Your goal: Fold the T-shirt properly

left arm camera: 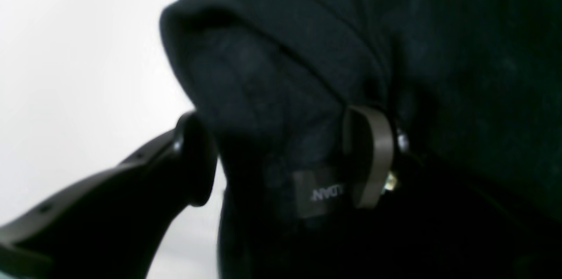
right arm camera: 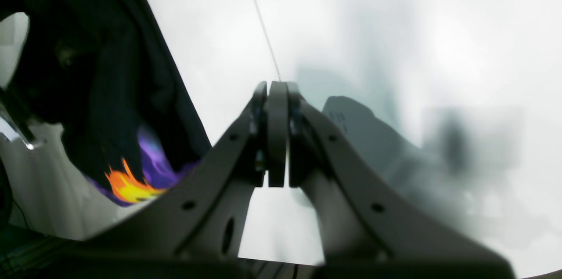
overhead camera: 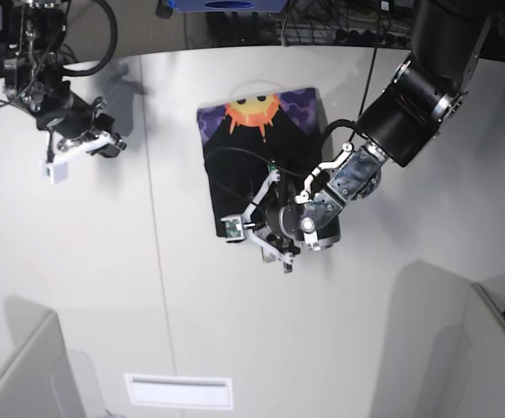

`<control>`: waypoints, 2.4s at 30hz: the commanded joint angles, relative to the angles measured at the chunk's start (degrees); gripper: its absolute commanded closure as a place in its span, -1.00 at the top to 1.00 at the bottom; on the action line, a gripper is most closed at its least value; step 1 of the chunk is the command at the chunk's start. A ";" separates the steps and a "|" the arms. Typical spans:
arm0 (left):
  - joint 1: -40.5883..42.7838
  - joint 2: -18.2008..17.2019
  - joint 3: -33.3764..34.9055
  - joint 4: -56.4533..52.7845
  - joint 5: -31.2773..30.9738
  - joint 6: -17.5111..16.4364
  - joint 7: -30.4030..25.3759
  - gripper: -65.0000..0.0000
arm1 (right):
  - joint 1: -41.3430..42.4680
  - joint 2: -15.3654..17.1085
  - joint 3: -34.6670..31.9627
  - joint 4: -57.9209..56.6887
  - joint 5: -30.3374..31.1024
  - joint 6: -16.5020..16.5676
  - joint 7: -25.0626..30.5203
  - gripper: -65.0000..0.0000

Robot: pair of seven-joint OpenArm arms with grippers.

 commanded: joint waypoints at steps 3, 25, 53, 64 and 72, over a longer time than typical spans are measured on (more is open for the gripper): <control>-3.42 0.01 -0.54 4.82 -0.22 -0.45 -0.67 0.30 | 0.33 0.58 0.18 0.83 0.61 0.29 0.90 -1.00; 23.74 -9.49 -56.18 36.21 -17.36 -0.45 13.22 -1.00 | 0.77 0.67 -9.58 2.42 0.61 0.29 1.43 -1.00; 77.02 -4.30 -71.31 14.40 2.77 -0.45 -55.70 -1.00 | -21.21 4.62 -15.73 7.08 -21.46 -0.06 21.65 -1.00; 82.82 0.45 -70.25 -11.53 4.17 -0.45 -81.81 -1.00 | -39.84 3.21 -19.69 6.37 -31.30 0.29 22.35 -1.00; 72.53 0.10 -56.45 -40.45 4.17 -0.45 -95.53 -1.00 | -28.94 5.24 -37.88 -13.23 -31.30 0.29 22.62 -1.00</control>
